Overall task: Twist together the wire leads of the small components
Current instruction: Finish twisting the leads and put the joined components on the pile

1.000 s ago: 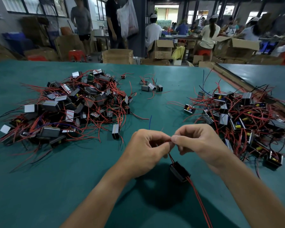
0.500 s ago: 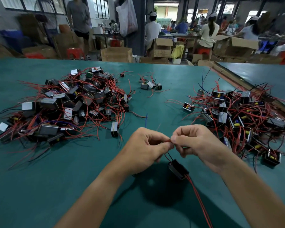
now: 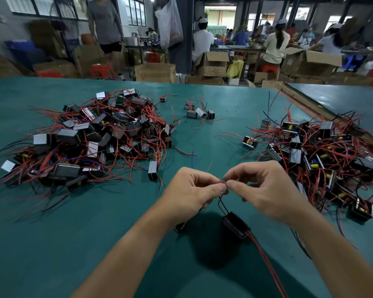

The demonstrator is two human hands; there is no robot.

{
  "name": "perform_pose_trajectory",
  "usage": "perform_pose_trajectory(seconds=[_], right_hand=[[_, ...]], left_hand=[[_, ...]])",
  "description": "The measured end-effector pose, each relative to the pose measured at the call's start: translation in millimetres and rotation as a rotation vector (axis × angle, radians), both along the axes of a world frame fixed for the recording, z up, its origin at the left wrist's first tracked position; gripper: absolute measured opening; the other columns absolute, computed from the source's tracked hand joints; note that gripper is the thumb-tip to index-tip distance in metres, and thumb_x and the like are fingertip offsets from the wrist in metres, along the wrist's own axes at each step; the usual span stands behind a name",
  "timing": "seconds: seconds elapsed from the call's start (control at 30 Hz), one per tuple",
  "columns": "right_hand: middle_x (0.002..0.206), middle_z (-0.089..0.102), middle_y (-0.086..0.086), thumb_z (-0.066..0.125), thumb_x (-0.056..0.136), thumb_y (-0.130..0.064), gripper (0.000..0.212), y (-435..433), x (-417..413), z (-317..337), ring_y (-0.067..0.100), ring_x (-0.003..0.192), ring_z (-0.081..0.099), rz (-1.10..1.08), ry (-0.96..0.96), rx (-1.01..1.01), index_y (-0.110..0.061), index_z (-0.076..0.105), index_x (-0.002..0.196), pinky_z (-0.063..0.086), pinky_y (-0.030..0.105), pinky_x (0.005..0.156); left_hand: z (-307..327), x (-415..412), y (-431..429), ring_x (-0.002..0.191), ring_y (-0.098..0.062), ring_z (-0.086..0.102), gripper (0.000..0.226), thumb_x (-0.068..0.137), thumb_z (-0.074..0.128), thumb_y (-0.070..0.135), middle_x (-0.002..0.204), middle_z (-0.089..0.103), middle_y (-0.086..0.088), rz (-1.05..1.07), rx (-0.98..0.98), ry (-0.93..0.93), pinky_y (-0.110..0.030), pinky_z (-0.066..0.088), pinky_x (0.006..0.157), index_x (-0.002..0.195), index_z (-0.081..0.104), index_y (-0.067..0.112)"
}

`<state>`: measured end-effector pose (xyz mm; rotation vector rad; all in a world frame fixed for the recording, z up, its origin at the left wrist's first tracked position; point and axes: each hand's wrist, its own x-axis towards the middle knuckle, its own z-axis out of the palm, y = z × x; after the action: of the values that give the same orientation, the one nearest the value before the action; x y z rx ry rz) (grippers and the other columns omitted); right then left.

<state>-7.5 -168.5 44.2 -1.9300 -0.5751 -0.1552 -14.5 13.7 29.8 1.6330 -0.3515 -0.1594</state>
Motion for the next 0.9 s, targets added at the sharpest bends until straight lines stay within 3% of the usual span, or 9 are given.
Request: perform_pose_trajectory(seconds=[0.13, 0.23, 0.3, 0.43, 0.57, 0.7, 0.9], right_hand=[[0.061, 0.066, -0.007, 0.072, 0.084, -0.004, 0.016, -3.9, 1.6, -0.4, 0.001, 0.055, 0.053, -0.002, 0.026, -0.090, -0.015, 0.072, 0.073, 0.046, 0.018, 0.054], [0.055, 0.056, -0.005, 0.068, 0.087, -0.004, 0.023, -3.5, 1.1, -1.6, 0.008, 0.053, 0.046, 0.001, 0.131, -0.201, -0.016, 0.066, 0.068, 0.043, 0.030, 0.054], [0.055, 0.054, -0.006, 0.065, 0.090, -0.004, 0.028, -1.9, 0.6, -3.0, 0.011, 0.052, 0.045, 0.002, 0.173, -0.248, -0.018, 0.063, 0.066, 0.041, 0.032, 0.054], [0.053, 0.055, -0.008, 0.062, 0.092, -0.004, 0.029, -0.6, 2.1, -4.2, 0.012, 0.051, 0.045, -0.027, 0.194, -0.224, -0.019, 0.060, 0.067, 0.041, 0.034, 0.054], [0.059, 0.060, 0.003, 0.063, 0.091, -0.004, 0.023, 3.4, 1.8, -5.1, 0.014, 0.053, 0.050, -0.055, 0.167, -0.138, -0.015, 0.062, 0.071, 0.045, 0.036, 0.052], [0.072, 0.068, 0.018, 0.069, 0.087, -0.004, 0.013, 7.4, -0.7, -3.1, 0.014, 0.057, 0.053, -0.060, 0.135, 0.011, -0.010, 0.069, 0.075, 0.051, 0.033, 0.050], [0.065, 0.065, 0.020, 0.068, 0.087, -0.006, 0.018, 8.0, -0.2, -3.2, 0.016, 0.057, 0.051, -0.057, 0.200, 0.042, -0.009, 0.072, 0.069, 0.049, 0.025, 0.049]], left_hand=[[-1.0, -1.9, -0.7, 0.043, -0.001, 0.031, 0.019, 0.090, 0.066, 0.006, 0.046, 0.045, 0.012, 0.059, 0.143, -0.138, -0.016, 0.027, 0.045, 0.073, 0.072, 0.012], [-5.4, -4.1, 1.6, 0.050, -0.007, 0.036, 0.013, 0.088, 0.067, 0.024, 0.051, 0.044, 0.008, 0.172, 0.506, -0.505, -0.026, 0.032, 0.051, 0.078, 0.074, 0.020], [-5.9, -5.8, 2.5, 0.051, -0.010, 0.036, 0.013, 0.087, 0.065, 0.029, 0.052, 0.042, 0.005, 0.207, 0.628, -0.656, -0.026, 0.033, 0.050, 0.080, 0.073, 0.022], [-5.3, -5.1, 1.0, 0.049, -0.008, 0.035, 0.019, 0.089, 0.063, 0.032, 0.051, 0.042, 0.006, 0.189, 0.534, -0.541, -0.025, 0.029, 0.050, 0.076, 0.069, 0.019], [-4.0, -4.3, -1.0, 0.046, -0.013, 0.033, 0.034, 0.093, 0.057, 0.031, 0.051, 0.047, -0.012, 0.159, 0.417, -0.373, -0.035, 0.032, 0.045, 0.066, 0.060, 0.012], [-0.7, -5.1, -2.1, 0.038, -0.004, 0.033, 0.049, 0.098, 0.054, 0.023, 0.041, 0.048, 0.006, 0.151, 0.338, -0.262, -0.024, 0.031, 0.044, 0.049, 0.053, 0.024], [-0.6, -6.1, -2.0, 0.038, -0.004, 0.033, 0.045, 0.099, 0.053, 0.021, 0.043, 0.050, 0.006, 0.101, 0.315, -0.243, -0.023, 0.032, 0.045, 0.054, 0.056, 0.016]])
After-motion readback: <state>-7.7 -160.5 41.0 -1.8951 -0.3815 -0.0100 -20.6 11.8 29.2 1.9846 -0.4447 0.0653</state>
